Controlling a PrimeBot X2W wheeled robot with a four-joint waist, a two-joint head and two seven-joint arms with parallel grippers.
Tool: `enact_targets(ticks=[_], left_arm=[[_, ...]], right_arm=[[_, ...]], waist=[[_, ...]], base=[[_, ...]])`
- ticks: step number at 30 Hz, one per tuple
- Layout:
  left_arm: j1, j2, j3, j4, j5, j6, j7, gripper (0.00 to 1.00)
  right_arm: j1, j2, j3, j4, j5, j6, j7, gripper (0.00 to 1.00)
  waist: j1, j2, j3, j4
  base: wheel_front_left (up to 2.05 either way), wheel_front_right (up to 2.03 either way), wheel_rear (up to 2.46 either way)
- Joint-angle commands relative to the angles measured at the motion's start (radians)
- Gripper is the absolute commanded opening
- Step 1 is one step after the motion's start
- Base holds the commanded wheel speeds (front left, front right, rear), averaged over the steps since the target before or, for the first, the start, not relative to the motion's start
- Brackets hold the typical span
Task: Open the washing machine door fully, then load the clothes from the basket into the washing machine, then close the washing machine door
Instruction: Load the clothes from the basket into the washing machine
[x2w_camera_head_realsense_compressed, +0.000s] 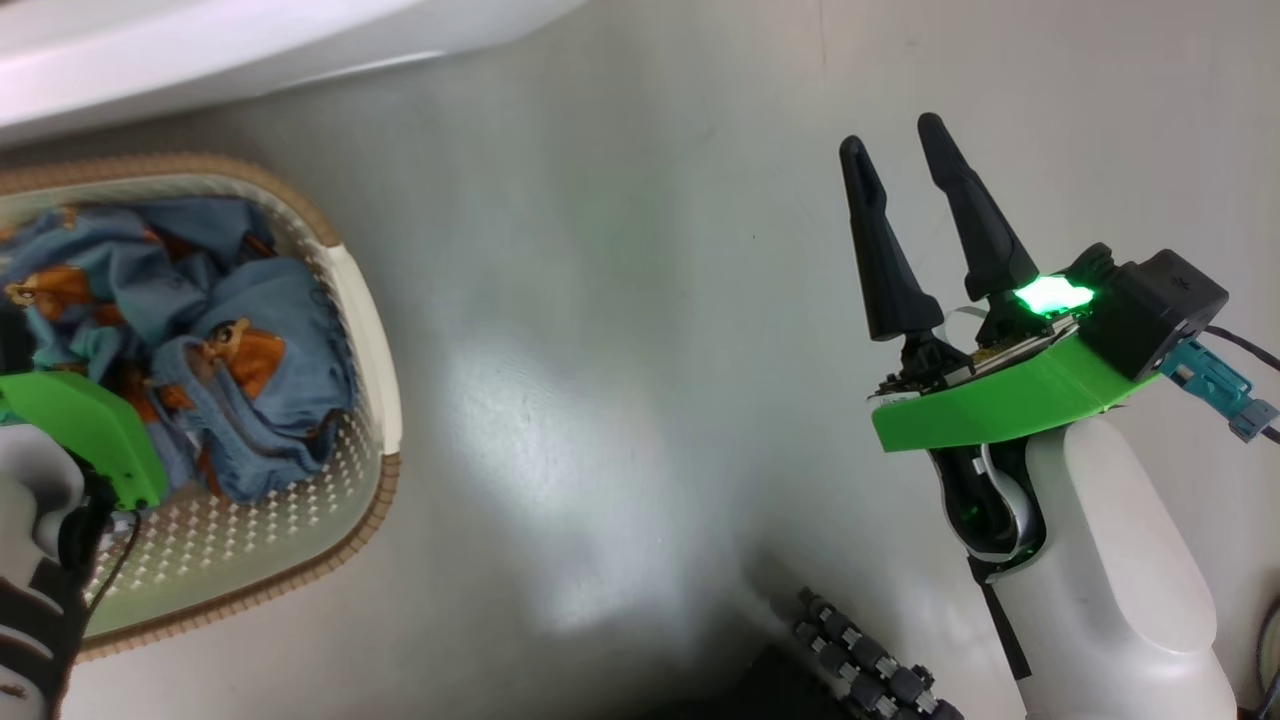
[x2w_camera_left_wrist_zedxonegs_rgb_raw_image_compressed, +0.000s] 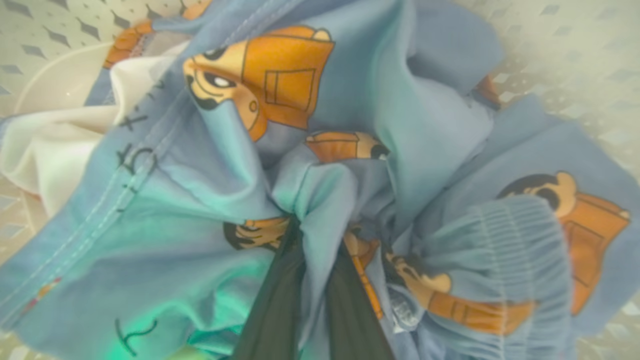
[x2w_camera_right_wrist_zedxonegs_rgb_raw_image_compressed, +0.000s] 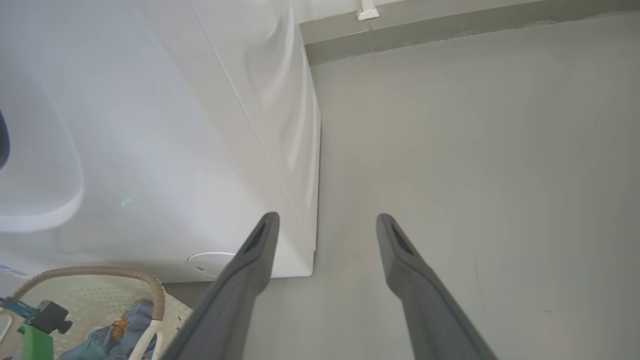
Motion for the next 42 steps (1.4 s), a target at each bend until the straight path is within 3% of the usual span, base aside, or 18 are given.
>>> enact_targets(ticks=[1, 29, 42], left_arm=[[0.03, 0.029, 0.013, -0.01, -0.015, -0.001, -0.014, 0.0], [0.25, 0.017, -0.06, -0.268, -0.187, -0.001, -0.194, 0.0], [0.405, 0.005, 0.151, -0.511, -0.048, 0.002, -0.195, 0.0]], right_arm=[[0.019, 0.004, 0.015, -0.016, -0.008, 0.002, -0.005, 1.0], [0.102, 0.001, -0.029, 0.056, -0.066, 0.002, -0.005, 1.0], [0.171, -0.04, -0.042, 0.084, -0.054, 0.002, -0.005, 1.0]], waist=[[0.0, 0.0, -0.025, 0.014], [0.0, 0.0, -0.406, 0.152], [0.0, 0.0, -0.58, 0.21]], base=[[0.0, 0.0, 0.0], [0.0, 0.0, 0.0], [0.0, 0.0, 0.0]])
